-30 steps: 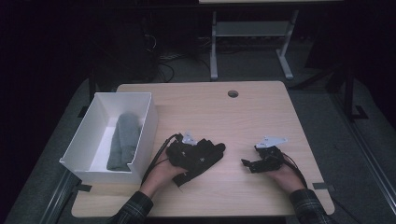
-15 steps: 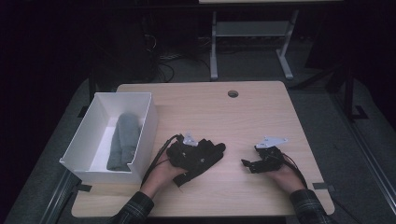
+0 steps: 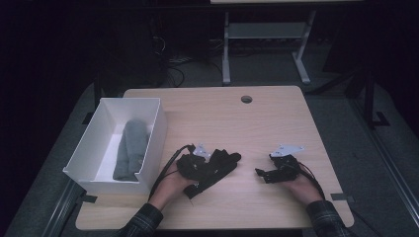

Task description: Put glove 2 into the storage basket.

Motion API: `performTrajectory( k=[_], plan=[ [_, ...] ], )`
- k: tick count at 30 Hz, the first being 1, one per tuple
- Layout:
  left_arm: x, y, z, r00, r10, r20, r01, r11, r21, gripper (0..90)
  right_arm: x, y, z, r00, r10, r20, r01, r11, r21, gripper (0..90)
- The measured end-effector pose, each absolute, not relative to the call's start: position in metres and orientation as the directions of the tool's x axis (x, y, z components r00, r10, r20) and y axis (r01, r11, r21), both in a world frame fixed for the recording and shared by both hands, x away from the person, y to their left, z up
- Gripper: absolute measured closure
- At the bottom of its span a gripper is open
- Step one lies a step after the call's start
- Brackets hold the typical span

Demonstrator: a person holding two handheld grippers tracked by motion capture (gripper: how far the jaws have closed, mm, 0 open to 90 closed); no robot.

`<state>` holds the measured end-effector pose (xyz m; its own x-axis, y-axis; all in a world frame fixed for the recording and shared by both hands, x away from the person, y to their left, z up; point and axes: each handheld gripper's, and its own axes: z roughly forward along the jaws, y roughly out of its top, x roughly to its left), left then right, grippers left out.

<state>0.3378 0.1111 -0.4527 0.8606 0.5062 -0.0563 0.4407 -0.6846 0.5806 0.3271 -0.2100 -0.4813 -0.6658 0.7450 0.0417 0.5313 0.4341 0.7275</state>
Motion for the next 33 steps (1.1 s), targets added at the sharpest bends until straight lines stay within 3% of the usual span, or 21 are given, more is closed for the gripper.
performTrajectory(
  k=[8, 17, 33],
  plan=[
    [0.334, 0.105, -0.439, 0.846, 0.522, -0.107, 0.479, -0.657, 0.583, 63.2, 0.327, -0.210, -0.481, -0.665, 0.746, 0.042, 0.531, 0.432, 0.728, 18.4],
    [0.332, 0.110, -0.396, 0.830, 0.548, -0.103, 0.492, -0.632, 0.599, 63.2, 0.327, -0.210, -0.481, -0.665, 0.746, 0.042, 0.531, 0.432, 0.729, 18.3],
    [0.357, 0.160, -0.307, 0.773, 0.630, -0.077, 0.509, -0.543, 0.668, 63.1, 0.327, -0.210, -0.481, -0.667, 0.744, 0.040, 0.528, 0.434, 0.730, 18.0]
  ],
)
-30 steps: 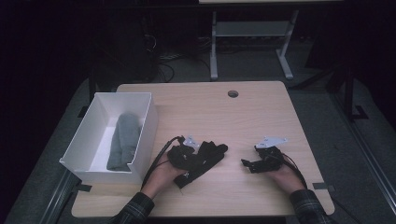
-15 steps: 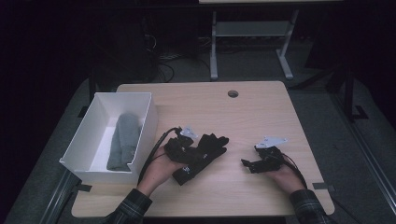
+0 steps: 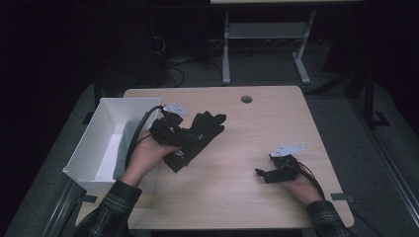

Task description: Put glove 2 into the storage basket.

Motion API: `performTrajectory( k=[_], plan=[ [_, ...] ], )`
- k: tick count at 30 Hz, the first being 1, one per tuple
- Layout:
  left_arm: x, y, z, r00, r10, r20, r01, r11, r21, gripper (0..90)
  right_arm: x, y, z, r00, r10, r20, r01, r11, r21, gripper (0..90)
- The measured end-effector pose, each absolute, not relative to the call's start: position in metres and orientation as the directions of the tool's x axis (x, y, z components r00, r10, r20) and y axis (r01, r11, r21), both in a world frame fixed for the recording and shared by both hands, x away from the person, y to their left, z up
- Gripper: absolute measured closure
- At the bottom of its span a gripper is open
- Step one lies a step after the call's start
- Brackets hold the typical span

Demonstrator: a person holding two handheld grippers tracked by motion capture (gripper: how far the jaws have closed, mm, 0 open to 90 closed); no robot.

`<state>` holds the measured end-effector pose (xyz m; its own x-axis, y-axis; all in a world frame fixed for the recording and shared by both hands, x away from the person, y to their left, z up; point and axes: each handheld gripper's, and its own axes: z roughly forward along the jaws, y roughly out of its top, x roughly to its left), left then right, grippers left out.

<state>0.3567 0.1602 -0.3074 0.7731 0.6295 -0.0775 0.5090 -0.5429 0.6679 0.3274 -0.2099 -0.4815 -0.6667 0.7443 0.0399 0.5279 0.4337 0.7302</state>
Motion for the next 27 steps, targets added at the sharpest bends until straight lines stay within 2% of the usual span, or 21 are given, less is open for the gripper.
performTrajectory(
  k=[14, 27],
  plan=[
    [0.374, 0.231, -0.275, 0.654, 0.753, -0.070, 0.568, -0.428, 0.703, 63.1, 0.328, -0.210, -0.482, -0.667, 0.744, 0.039, 0.527, 0.434, 0.730, 17.9],
    [0.380, 0.319, -0.284, 0.452, 0.887, -0.097, 0.673, -0.268, 0.689, 63.0, 0.328, -0.210, -0.482, -0.666, 0.745, 0.037, 0.527, 0.435, 0.730, 17.8]
  ],
)
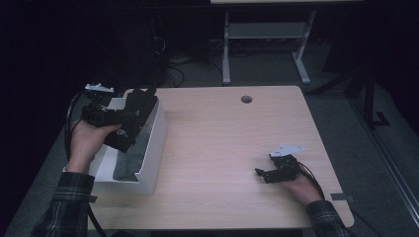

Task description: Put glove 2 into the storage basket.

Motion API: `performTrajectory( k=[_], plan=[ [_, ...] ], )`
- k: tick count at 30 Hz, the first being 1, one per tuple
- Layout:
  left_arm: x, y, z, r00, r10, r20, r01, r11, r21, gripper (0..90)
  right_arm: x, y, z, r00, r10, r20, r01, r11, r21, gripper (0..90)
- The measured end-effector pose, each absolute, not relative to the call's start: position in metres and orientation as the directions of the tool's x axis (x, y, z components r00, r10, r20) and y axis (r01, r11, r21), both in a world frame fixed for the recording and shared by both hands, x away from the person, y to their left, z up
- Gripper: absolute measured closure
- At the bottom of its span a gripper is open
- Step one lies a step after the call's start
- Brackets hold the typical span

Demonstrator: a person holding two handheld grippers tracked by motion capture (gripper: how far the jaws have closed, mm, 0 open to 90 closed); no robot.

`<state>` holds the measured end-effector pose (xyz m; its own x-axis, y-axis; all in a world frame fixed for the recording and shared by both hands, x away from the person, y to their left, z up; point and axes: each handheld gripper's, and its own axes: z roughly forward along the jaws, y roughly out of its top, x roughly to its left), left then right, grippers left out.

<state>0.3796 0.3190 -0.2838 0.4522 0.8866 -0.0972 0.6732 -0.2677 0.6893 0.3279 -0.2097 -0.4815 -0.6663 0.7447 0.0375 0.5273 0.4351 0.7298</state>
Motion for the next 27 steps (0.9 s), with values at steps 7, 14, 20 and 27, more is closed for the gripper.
performTrajectory(
  k=[7, 14, 20, 27],
  plan=[
    [0.386, 0.338, -0.318, 0.390, 0.913, -0.119, 0.734, -0.230, 0.639, 63.0, 0.328, -0.210, -0.482, -0.666, 0.745, 0.036, 0.527, 0.436, 0.729, 17.8],
    [0.388, 0.332, -0.348, 0.376, 0.915, -0.146, 0.774, -0.224, 0.592, 62.7, 0.328, -0.210, -0.482, -0.665, 0.746, 0.036, 0.528, 0.435, 0.729, 17.8],
    [0.391, 0.325, -0.376, 0.361, 0.925, -0.120, 0.805, -0.244, 0.540, 60.9, 0.328, -0.210, -0.482, -0.665, 0.746, 0.036, 0.528, 0.435, 0.729, 17.8],
    [0.392, 0.326, -0.386, 0.348, 0.932, -0.103, 0.809, -0.243, 0.536, 54.0, 0.328, -0.210, -0.482, -0.666, 0.745, 0.036, 0.528, 0.436, 0.729, 17.8]
  ],
)
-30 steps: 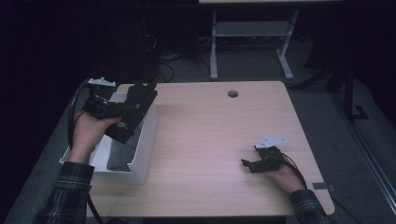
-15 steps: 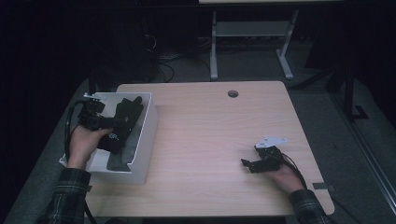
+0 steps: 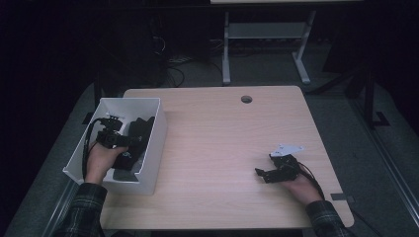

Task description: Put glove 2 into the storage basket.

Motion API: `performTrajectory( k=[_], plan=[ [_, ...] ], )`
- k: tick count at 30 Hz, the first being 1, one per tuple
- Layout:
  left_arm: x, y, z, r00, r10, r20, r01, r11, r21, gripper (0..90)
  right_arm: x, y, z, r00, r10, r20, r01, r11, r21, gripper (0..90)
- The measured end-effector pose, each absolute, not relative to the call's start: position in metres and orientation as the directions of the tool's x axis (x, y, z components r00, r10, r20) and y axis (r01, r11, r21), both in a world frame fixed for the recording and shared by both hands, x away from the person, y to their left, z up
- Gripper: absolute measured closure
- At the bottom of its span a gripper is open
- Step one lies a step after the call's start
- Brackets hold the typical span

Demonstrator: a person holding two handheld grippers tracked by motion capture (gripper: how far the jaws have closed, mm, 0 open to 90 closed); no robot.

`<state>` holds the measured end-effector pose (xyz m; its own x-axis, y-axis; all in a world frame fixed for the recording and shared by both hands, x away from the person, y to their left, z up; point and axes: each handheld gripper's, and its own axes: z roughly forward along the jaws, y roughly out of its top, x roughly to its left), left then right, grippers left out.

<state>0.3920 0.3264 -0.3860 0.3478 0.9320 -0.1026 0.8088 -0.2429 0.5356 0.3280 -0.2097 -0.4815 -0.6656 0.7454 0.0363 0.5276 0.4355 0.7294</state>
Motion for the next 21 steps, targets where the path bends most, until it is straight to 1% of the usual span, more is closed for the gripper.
performTrajectory(
  k=[4, 9, 13, 21],
  plan=[
    [0.392, 0.328, -0.381, 0.341, 0.936, -0.089, 0.800, -0.239, 0.551, 41.4, 0.328, -0.210, -0.482, -0.665, 0.746, 0.036, 0.528, 0.435, 0.729, 17.9],
    [0.392, 0.330, -0.371, 0.334, 0.939, -0.081, 0.779, -0.227, 0.584, 31.8, 0.328, -0.210, -0.482, -0.665, 0.746, 0.037, 0.528, 0.435, 0.729, 17.8],
    [0.389, 0.331, -0.357, 0.343, 0.937, -0.073, 0.759, -0.231, 0.609, 27.6, 0.328, -0.210, -0.482, -0.665, 0.746, 0.036, 0.528, 0.435, 0.729, 17.8],
    [0.383, 0.314, -0.329, 0.411, 0.907, -0.090, 0.699, -0.250, 0.670, 26.1, 0.328, -0.210, -0.482, -0.665, 0.746, 0.037, 0.528, 0.435, 0.729, 17.8]
  ],
)
